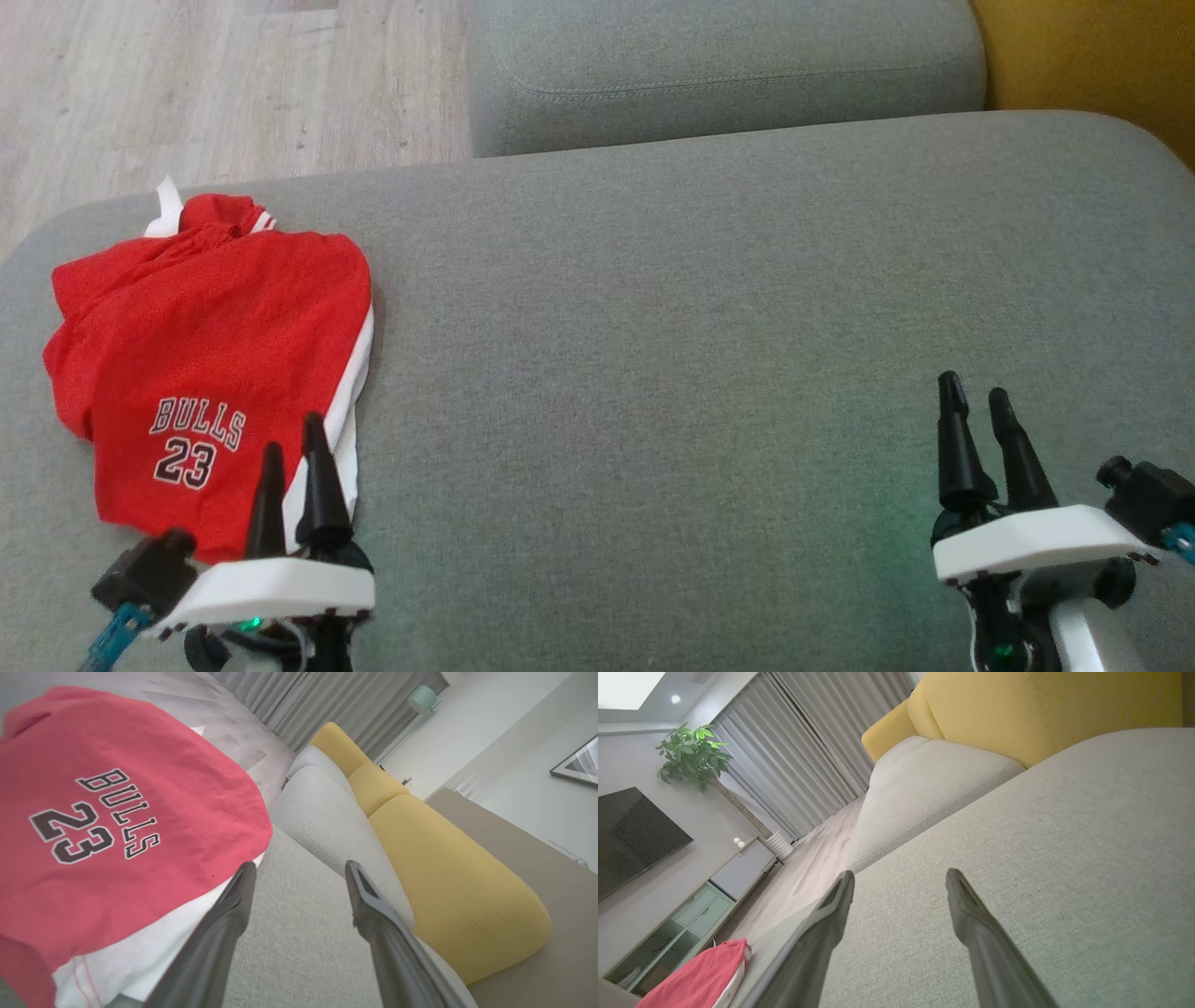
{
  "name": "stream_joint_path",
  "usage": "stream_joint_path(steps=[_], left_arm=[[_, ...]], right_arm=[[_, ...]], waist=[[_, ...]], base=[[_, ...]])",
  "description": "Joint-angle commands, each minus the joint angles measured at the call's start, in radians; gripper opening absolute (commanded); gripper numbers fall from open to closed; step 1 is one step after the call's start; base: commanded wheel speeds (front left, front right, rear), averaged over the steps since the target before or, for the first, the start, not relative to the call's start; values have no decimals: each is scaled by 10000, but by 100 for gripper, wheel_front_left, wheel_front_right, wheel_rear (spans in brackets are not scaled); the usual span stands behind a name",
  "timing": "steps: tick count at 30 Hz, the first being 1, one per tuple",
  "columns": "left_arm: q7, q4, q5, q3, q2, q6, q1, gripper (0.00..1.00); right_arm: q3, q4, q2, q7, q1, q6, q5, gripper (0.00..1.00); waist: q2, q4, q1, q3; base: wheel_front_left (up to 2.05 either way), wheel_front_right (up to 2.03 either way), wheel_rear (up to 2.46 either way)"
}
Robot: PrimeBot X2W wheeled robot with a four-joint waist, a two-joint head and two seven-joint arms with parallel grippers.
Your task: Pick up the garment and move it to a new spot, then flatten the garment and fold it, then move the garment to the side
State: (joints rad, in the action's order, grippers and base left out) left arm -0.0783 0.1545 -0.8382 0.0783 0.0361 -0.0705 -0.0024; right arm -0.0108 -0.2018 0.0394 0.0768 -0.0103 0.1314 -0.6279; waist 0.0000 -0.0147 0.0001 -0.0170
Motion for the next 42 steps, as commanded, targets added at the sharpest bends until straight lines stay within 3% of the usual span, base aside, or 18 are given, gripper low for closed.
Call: stream_joint_path(steps=[1,33,37,42], left_arm=[[-146,-440,529,-21,96,55,-485,100],[-1064,-50,5307,1559,412,638,-725,100],[-1183,-161,5546,1679,393,715,-712,100],[-1331,-418,5168,1400,249,503,-575,100]], right_arm=[[-224,419,75,169,-527,-4,515,100],[-947,588,93,1083,-768,-6,5034,100],[-1079,787,95,1201,-745,-6,4996,100],[-1065,969,98,1349,-586,-6,4486,100]], waist=[[0,-12,-1,-7],[0,-183,-1,-15],[0,-205,-1,-5],[0,-226,-1,1]], base=[[0,0,0],[0,0,0],[0,0,0],[0,0,0]])
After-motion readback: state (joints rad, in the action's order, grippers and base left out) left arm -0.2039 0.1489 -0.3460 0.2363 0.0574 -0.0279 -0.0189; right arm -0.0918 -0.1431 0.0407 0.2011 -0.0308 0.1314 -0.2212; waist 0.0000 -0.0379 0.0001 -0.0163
